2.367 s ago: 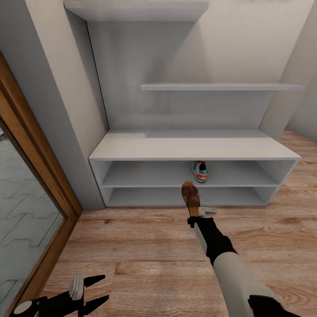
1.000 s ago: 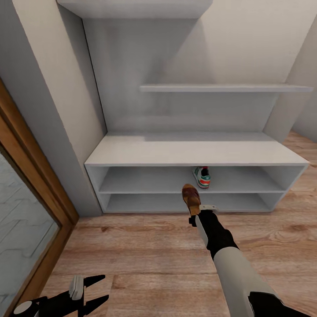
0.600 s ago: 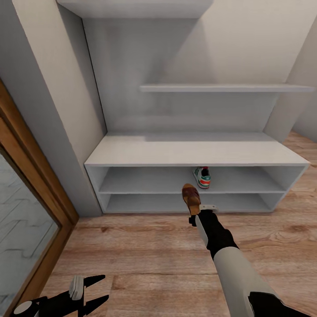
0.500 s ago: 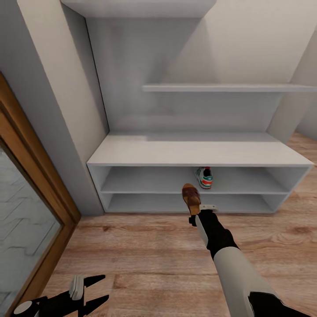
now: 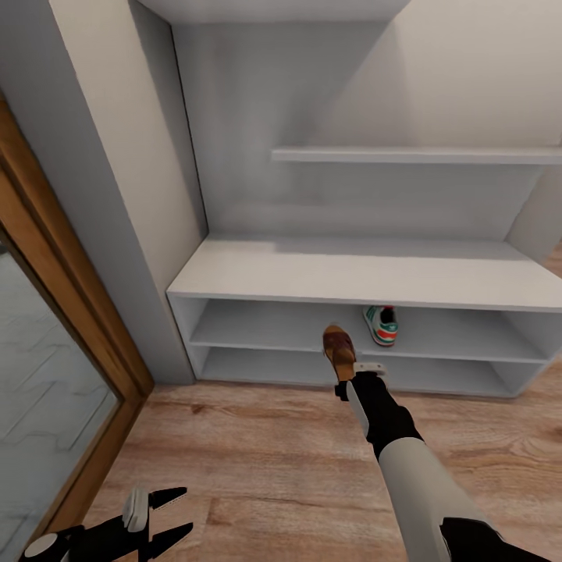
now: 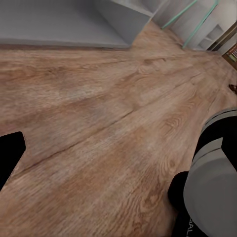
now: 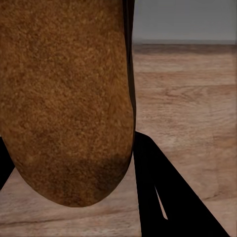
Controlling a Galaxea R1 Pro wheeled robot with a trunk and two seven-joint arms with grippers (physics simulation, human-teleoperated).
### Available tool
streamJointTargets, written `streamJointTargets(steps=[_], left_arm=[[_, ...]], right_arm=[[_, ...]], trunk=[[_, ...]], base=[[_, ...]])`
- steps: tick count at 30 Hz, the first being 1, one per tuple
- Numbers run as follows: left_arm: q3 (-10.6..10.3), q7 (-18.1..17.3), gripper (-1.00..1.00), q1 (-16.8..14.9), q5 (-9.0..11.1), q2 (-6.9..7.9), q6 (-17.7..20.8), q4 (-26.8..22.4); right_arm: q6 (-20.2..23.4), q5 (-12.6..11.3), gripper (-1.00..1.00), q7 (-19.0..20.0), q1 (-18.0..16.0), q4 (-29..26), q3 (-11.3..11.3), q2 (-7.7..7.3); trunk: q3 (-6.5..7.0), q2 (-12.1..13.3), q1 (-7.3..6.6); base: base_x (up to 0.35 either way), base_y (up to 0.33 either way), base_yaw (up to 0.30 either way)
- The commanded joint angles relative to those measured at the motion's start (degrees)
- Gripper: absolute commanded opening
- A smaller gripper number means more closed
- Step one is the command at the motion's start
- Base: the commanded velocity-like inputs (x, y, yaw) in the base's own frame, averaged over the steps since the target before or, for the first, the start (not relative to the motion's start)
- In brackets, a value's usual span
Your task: Pick up the two gym shoes and the two sandals from the corridor floor and place them onto the hallstand (shoe rack) in the corridor, making sure they are on the rack and not on the floor. Arrange them so the two gym shoes are next to each other and the two sandals are next to each other.
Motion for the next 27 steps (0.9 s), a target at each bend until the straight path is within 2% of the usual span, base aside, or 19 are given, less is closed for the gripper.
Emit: streamJointTargets(steps=[1,11,27], left_arm=[[0.0,-0.1,1.0,0.0,0.1,0.0,-0.4,0.0],[-0.1,-0.1,1.0,0.0,-0.1,-0.8,-0.5,0.0],[-0.1,-0.1,1.0,0.0,-0.1,-0.97,-0.5,0.0]], right_arm=[[0.3,0.4,-1.0,0.0,0.0,-0.1,-0.2,0.08],[0.3,0.4,-1.0,0.0,0.0,0.0,-0.2,0.08],[0.3,0.4,-1.0,0.0,0.0,0.1,-0.2,0.08]], trunk=[[-0.05,0.0,0.02],[-0.05,0.0,0.02],[-0.05,0.0,0.02]], base=[[0.32,0.0,0.005],[0.102,0.0,0.001],[0.119,0.031,0.0]])
